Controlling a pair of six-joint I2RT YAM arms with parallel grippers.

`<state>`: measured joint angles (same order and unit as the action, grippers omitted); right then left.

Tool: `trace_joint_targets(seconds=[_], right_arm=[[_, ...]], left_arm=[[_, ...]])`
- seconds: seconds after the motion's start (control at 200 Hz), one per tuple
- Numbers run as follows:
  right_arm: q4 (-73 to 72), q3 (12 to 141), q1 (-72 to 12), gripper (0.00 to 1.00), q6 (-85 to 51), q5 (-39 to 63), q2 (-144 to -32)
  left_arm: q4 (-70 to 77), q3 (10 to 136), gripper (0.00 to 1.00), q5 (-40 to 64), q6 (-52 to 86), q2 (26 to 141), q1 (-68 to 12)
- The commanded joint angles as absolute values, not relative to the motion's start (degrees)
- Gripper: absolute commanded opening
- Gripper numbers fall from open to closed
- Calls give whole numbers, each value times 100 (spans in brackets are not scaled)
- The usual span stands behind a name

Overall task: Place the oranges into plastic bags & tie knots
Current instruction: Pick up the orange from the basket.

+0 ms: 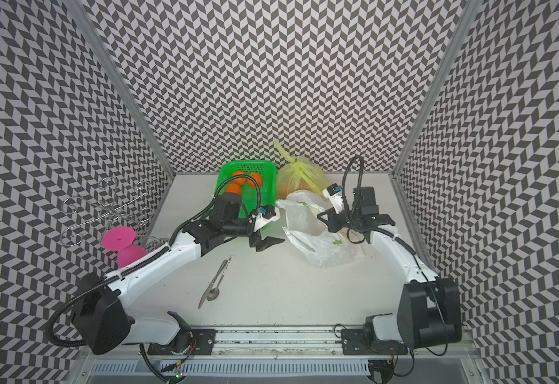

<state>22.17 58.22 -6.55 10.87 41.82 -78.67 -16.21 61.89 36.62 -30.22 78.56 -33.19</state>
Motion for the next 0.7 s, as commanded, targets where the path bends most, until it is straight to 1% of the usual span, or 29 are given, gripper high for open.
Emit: trace_joint_targets(seconds=[0.0,0.055,0.115,0.155,0.26,0.34,0.451,0.696], right_arm=[[1870,5783,-580,0,994,4157,-7640],[1855,5774,-579,0,993,4163,-7608],[1848,5765,-580,0,1001,4190,-7587],[1846,5763,-580,0,1011,4215,-7568],[1861,5756,-580,0,1036,4272,-7542],[1847,5735,-580,0,1046,4291,-7507],[1811,5694,-580,0,1068,4300,-7458],[1841,5690,-580,0,1138,4309,-7434]], left_arm=[[-2502,6313,84,4271,-3581,7627,-2817],[-2429,6266,84,4243,-3508,7566,-2457],[-1940,6170,85,3912,-3157,7569,-2028],[-1562,6127,86,3437,-2985,7650,-1801],[-912,6306,86,1591,-2940,8294,-1525],[-868,6774,87,860,-3085,9003,-1312],[-1021,7560,88,313,-3287,9941,-1145],[-1318,8958,91,-420,-3753,11644,-1169]])
